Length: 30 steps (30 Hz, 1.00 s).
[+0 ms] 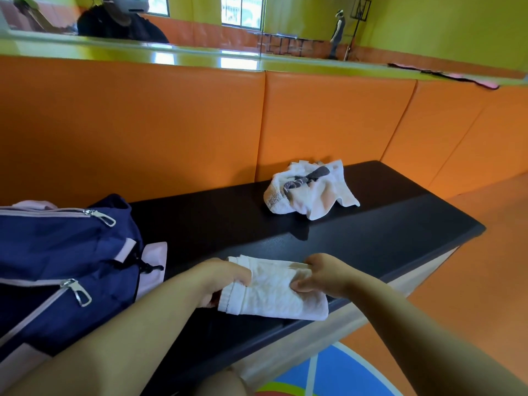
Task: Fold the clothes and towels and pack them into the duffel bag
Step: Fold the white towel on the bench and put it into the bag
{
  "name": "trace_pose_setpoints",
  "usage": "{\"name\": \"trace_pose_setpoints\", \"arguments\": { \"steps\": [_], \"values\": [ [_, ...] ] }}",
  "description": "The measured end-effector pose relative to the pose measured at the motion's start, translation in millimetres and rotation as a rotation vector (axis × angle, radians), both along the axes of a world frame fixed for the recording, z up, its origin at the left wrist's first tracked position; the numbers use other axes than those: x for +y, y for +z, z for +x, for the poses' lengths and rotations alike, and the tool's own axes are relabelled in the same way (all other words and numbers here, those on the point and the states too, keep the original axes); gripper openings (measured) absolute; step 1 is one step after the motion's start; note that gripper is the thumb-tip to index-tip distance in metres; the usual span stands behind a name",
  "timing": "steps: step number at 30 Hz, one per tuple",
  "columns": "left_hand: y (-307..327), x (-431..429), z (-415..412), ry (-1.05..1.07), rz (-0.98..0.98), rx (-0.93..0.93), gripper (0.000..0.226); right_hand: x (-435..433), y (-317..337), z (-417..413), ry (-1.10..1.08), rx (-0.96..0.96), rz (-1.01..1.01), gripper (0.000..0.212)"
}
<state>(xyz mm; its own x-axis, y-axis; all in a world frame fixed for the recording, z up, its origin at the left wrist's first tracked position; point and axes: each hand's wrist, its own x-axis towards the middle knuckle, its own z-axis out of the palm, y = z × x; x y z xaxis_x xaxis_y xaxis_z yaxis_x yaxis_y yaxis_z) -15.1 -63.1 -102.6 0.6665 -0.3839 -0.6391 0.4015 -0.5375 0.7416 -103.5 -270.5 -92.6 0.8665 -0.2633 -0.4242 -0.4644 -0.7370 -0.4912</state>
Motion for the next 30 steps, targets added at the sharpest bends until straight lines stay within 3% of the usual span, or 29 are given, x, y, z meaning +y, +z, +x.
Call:
{"name": "trace_pose_setpoints", "arguments": {
  "steps": [4,10,12,16,20,23,30],
  "values": [
    [3.0,10.2,-12.0,-0.049,-0.104,-0.200,0.025,10.1,13.7,-15.7,0.115,-0.031,-0.127,0.047],
    [19.7,31.9,-29.7,-0.310,-0.190,-0.597,0.037,33.9,24.9,-39.3,0.381,-0.149,-0.301,0.105],
    [26.5,42.7,-33.4,-0.371,-0.195,-0.724,0.039,45.1,26.1,-45.0,0.432,-0.236,-0.305,0.098],
    [39.7,70.6,-40.7,-0.438,-0.154,-0.875,0.035,66.4,32.3,-51.9,0.476,-0.343,-0.334,0.060],
    [51.6,103.3,-52.3,-0.459,-0.053,-0.916,0.044,88.4,45.4,-51.2,0.545,-0.408,-0.498,0.057],
    [57.5,136.3,-57.6,-0.430,0.062,-1.031,0.049,108.4,61.8,-47.4,0.599,-0.495,-0.591,0.041],
    [85.1,239.4,-64.9,-0.284,0.255,-1.208,0.029,167.7,104.9,-33.3,0.508,-0.650,-0.651,0.048]
  ]
}}
